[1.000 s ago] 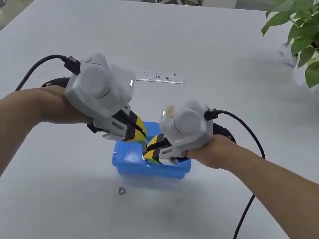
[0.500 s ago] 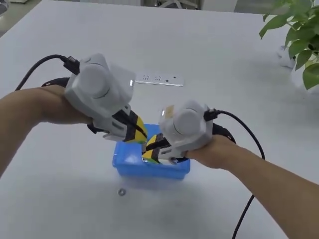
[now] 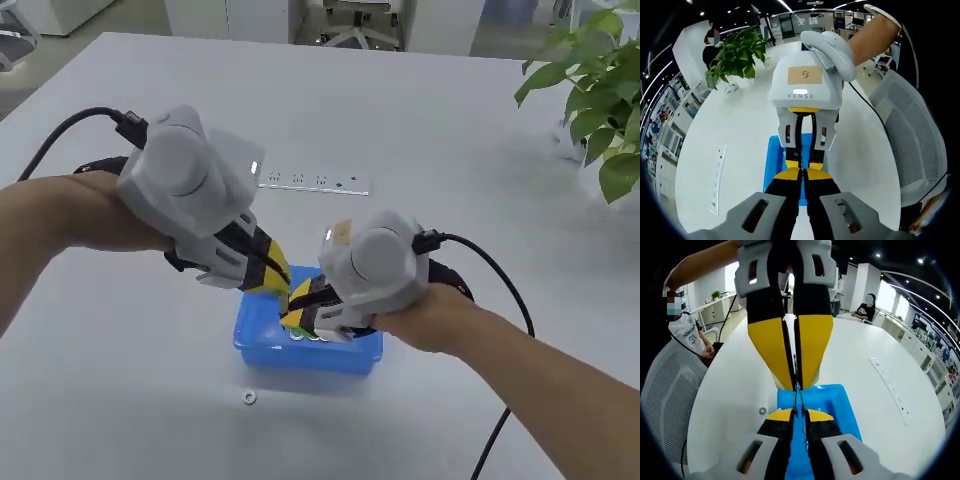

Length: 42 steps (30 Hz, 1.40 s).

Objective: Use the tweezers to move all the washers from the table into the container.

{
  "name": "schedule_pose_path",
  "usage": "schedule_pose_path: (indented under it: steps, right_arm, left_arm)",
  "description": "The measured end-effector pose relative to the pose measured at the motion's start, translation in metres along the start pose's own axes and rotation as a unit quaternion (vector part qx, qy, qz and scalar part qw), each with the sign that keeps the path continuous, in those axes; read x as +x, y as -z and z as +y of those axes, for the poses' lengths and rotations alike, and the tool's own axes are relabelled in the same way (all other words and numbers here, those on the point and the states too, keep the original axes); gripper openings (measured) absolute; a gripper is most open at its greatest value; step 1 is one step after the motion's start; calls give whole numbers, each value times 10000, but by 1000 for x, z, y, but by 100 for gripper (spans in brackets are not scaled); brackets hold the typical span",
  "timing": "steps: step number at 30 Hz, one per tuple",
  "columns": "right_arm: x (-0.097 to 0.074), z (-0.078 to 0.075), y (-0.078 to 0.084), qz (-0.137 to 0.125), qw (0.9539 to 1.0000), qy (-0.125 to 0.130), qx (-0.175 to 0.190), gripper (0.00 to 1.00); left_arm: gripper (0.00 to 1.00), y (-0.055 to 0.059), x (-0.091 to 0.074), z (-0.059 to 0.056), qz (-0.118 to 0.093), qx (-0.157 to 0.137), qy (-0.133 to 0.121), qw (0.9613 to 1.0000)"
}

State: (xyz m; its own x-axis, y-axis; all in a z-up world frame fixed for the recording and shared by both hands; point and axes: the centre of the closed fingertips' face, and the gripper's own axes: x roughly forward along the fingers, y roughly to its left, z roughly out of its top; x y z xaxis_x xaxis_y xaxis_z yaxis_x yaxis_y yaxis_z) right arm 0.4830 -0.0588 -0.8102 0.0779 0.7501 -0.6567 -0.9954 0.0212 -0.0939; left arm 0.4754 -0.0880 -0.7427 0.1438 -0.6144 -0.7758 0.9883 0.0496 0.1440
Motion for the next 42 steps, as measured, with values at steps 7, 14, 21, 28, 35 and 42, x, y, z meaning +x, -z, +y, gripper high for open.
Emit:
schedule_pose_path:
  steps: [7, 14, 21, 28, 35, 42]
  right_arm:
    - [-3, 10, -12, -63, 9999, 5, -86, 11]
    - [-2, 24, -19, -105, 9998, -24, -168, 11]
    - [1, 36, -22, -113, 9997, -66, -211, 11]
    - [8, 48, -21, -103, 9996, -135, -231, 11]
    - [16, 59, -18, -85, 9994, -234, -240, 11]
    - [25, 66, -11, -27, 9992, -326, -237, 11]
  left_arm:
    - [5, -1, -13, -10, 66, 16, -40, 10000]
    - [5, 1, -21, -22, 136, 21, -63, 9999]
    - [5, 6, -24, -34, 161, -11, -72, 9998]
    - [5, 13, -24, -45, 149, -84, -58, 9998]
    - [5, 22, -21, -54, 151, -174, -3, 9997]
    - [5, 31, -15, -61, 147, -248, 75, 9996]
